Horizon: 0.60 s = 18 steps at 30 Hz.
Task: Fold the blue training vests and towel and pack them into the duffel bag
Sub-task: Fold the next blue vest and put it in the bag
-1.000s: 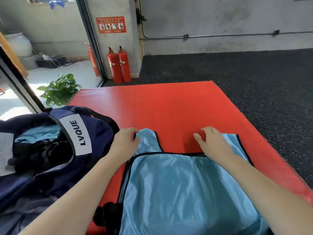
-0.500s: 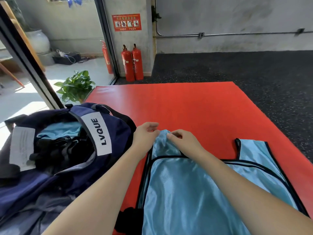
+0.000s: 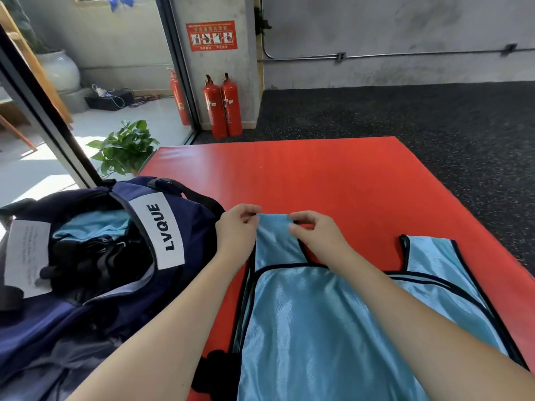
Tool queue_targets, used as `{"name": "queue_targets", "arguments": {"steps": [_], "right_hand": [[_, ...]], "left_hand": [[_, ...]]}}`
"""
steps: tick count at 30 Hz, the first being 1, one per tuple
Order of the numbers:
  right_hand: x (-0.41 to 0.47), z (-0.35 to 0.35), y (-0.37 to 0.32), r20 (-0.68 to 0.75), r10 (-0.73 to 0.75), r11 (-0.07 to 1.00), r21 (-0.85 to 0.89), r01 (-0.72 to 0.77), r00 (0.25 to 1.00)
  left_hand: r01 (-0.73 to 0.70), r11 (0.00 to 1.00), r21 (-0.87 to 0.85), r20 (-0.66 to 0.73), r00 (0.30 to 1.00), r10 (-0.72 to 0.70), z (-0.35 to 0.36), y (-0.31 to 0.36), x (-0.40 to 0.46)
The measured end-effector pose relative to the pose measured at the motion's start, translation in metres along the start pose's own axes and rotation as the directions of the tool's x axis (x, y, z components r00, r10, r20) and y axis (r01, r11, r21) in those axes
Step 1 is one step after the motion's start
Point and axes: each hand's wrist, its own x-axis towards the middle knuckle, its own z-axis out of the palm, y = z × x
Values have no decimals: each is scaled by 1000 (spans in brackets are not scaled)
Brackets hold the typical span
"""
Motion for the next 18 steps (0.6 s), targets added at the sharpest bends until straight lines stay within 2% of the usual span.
{"name": "queue_targets", "arguments": {"steps": [1,2,3,4,6,8,10,14,18], "right_hand": [[-1,0,4,16,-61,964,-259,63,998],[-4,1,7,52,-97,877,-468,110,994],[-6,1,10,81,-101,798,-589,129,992],[-9,1,11,93,-88,764,-633,127,992],[-12,-1,11,92,-87,769,-627,125,992],[-16,-6,8,77,-104,778,-615,129,992],[-21,-13,4,74,-116,757,-639,136,990],[-40,-36,3,102,-97,718,-682,141,990],[-68,-74,6,119,-68,724,-677,131,991]], "left_hand": [[-51,994,96,39,998,47,0,-4,-1],[-127,968,217,106,989,106,0,-9,-2],[-227,914,336,187,967,172,2,-15,-2],[-303,848,435,264,943,202,3,-20,-2],[-325,772,545,340,928,151,3,-24,-6],[-302,736,606,345,934,99,1,-21,-11],[-317,717,621,343,932,114,-1,-17,-16],[-379,760,528,382,905,186,-5,-12,-34],[-408,792,455,493,855,157,-5,-4,-55]]}}
